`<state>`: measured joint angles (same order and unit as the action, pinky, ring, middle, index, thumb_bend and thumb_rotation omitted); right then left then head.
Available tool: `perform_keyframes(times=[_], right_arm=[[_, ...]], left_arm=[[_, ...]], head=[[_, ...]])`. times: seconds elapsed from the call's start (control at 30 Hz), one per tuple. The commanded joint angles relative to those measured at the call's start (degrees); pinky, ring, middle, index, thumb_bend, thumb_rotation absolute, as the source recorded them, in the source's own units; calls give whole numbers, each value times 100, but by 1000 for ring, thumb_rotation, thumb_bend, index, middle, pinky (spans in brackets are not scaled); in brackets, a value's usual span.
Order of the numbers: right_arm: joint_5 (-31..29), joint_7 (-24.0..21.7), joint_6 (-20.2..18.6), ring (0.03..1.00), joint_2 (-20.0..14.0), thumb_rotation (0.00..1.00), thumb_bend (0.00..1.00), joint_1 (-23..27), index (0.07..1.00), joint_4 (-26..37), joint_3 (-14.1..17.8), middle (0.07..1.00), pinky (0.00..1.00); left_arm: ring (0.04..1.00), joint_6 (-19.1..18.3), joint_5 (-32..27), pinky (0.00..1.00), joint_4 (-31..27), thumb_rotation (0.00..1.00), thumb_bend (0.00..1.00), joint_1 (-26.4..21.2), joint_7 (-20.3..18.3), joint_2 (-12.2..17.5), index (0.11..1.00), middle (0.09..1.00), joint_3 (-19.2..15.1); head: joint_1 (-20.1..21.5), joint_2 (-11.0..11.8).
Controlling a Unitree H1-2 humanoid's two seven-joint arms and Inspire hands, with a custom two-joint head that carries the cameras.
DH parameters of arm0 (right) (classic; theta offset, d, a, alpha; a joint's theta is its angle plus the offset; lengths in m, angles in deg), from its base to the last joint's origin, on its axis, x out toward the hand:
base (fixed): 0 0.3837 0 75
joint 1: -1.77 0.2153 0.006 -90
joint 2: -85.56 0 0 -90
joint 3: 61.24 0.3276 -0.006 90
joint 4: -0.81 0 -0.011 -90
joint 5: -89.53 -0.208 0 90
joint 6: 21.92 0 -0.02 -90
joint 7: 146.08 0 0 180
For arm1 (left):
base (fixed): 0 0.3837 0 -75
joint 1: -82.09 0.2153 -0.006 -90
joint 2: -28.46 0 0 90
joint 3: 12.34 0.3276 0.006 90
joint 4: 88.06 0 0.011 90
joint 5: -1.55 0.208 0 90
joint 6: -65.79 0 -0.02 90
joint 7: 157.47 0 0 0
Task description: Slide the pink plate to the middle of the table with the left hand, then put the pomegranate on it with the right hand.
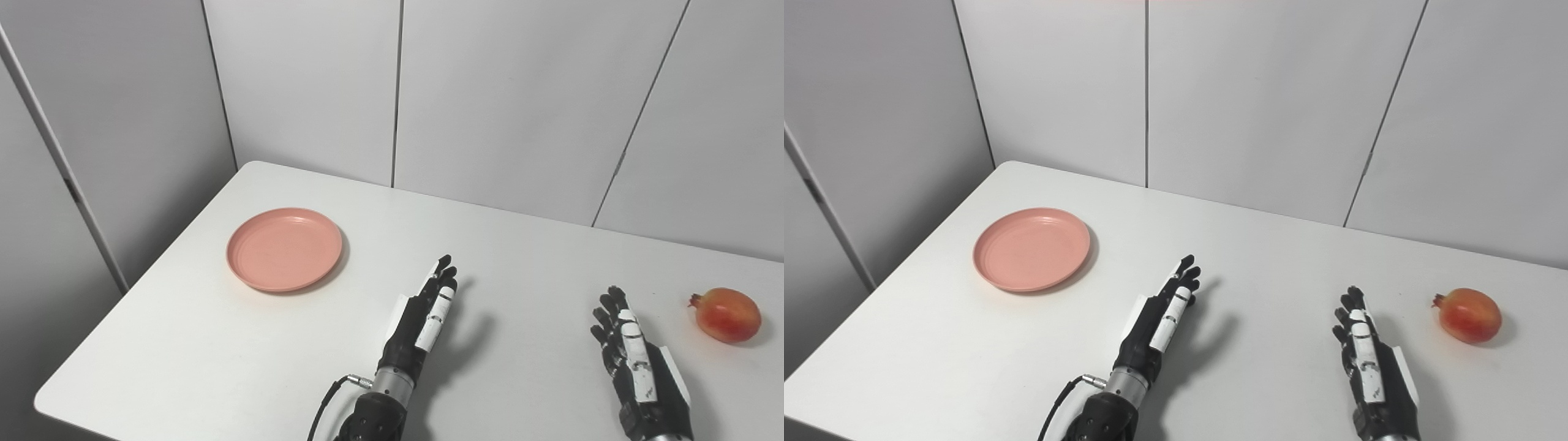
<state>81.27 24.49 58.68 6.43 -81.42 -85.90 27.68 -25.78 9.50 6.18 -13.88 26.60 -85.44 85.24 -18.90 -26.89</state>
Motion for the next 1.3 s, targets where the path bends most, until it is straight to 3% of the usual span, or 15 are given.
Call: perform_keyframes(times=[0.0,0.37,0.8,0.93,1.27], right_arm=[[-74,-57,226,1000,19,1000,168,145,1000,193,5,1000,1000],[-60,-28,236,1000,70,1000,150,111,1000,226,-29,1000,1000],[-10,-31,386,1000,149,1000,164,89,999,171,-119,1000,1000],[-3,-14,446,1000,186,1000,164,95,997,122,-101,1000,1000],[-13,-25,345,1000,175,1000,176,92,1000,169,-94,1000,1000]], left_arm=[[939,55,41,917,-47,1000,404,-195,2,-77,941,949,66],[940,6,-85,928,-248,1000,420,-155,-63,-75,929,945,37],[947,-246,-97,956,-962,1000,428,-227,-304,241,941,956,5],[939,-212,-142,929,-1143,1000,394,-347,-323,302,938,954,-55],[940,-328,-163,942,-1397,1000,433,-742,-299,512,940,956,-293]], head=[[-6,7],[-84,16],[-24,38],[-50,49],[-166,85]])
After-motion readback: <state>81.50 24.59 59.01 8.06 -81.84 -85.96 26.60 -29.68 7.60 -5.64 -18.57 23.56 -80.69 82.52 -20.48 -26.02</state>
